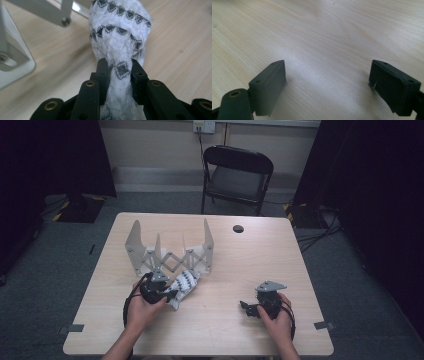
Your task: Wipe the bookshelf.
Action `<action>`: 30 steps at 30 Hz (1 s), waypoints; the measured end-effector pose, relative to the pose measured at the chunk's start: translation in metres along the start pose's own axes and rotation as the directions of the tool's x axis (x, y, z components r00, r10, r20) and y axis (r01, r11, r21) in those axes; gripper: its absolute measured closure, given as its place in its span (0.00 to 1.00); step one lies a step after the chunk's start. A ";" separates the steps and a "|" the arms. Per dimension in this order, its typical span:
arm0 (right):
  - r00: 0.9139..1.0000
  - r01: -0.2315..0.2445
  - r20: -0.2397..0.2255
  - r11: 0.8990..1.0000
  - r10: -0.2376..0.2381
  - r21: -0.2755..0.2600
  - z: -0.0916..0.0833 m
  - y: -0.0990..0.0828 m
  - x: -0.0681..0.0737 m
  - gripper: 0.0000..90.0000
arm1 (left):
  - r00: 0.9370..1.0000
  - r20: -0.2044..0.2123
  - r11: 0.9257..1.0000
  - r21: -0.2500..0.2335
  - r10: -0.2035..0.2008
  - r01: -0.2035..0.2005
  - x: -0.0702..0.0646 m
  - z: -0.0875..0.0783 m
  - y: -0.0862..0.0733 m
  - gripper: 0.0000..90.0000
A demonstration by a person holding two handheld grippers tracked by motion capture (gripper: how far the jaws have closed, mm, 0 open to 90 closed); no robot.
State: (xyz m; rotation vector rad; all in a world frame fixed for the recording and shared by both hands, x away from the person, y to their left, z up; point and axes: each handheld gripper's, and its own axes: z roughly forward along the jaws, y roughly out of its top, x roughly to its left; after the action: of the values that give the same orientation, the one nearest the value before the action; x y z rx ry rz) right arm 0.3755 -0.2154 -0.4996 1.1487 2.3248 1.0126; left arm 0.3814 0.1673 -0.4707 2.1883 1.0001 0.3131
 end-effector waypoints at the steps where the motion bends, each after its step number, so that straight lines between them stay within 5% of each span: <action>1: 1.000 0.000 0.000 1.000 0.000 0.000 0.000 0.000 0.000 0.15 | 1.000 0.004 1.000 0.010 0.014 -0.014 0.000 0.001 -0.002 0.82; 10: 1.000 0.000 0.000 1.000 0.000 0.000 0.000 0.000 0.000 0.15 | 0.999 0.051 1.000 -0.001 0.001 -0.001 -0.006 0.006 -0.011 0.74; 13: 1.000 0.000 -0.001 1.000 0.000 0.000 0.000 0.000 0.000 0.15 | 0.999 0.030 1.000 -0.003 0.026 -0.026 -0.006 0.004 -0.009 0.59; 20: 1.000 0.001 -0.001 1.000 -0.001 0.000 0.000 0.000 0.000 0.15 | 1.000 -0.004 0.998 -0.059 0.000 0.000 -0.008 0.002 0.004 0.46; 26: 1.000 0.001 -0.001 1.000 -0.001 0.000 0.000 0.000 0.000 0.15 | 1.000 -0.006 1.000 -0.008 -0.003 0.003 -0.008 0.018 0.003 0.48; 30: 1.000 0.002 -0.002 1.000 -0.002 0.000 0.000 0.000 0.000 0.15 | 1.000 0.000 1.000 -0.004 -0.004 0.004 -0.009 0.019 -0.002 0.64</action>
State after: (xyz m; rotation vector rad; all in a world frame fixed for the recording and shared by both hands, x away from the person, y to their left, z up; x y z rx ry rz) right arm 0.3754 -0.2154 -0.4996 1.1455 2.3274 1.0138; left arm 0.3828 0.1522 -0.4854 2.1820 1.0026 0.3129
